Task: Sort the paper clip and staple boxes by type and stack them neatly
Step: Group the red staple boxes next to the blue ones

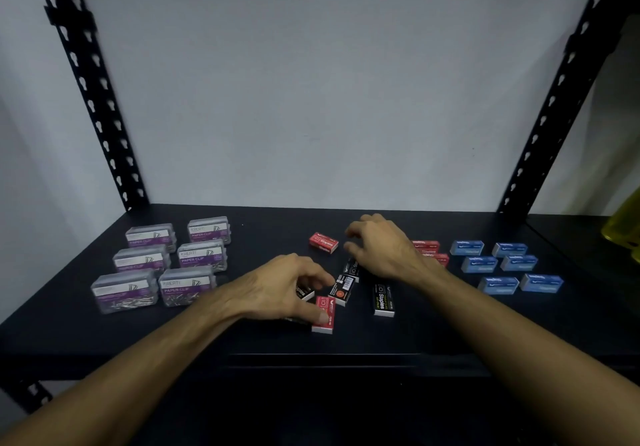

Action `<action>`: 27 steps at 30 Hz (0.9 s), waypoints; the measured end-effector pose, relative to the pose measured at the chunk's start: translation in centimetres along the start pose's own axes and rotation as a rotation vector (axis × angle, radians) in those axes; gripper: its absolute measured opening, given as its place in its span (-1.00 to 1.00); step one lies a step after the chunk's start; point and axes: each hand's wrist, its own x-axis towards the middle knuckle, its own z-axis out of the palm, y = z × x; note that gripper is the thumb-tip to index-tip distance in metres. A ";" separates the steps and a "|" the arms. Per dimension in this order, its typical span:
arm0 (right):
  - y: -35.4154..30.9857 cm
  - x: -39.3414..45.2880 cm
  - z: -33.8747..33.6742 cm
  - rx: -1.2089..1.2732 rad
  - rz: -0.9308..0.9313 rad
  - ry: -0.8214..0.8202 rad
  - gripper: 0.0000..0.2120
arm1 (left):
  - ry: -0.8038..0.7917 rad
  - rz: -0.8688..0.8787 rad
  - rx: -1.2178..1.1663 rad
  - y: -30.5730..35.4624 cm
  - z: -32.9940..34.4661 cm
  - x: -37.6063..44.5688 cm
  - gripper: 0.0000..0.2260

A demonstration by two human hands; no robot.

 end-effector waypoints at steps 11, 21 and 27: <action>-1.0 3.3 2.9 -0.054 0.019 -0.054 -0.50 | -0.057 0.064 0.106 -0.8 0.8 0.5 -0.36; -0.6 3.7 3.6 0.003 0.011 -0.078 -0.56 | -0.048 0.068 0.050 -1.2 0.9 0.4 -0.44; -0.8 2.7 3.1 0.185 0.045 -0.023 -0.76 | -0.049 0.036 0.016 -0.8 1.0 0.1 -0.38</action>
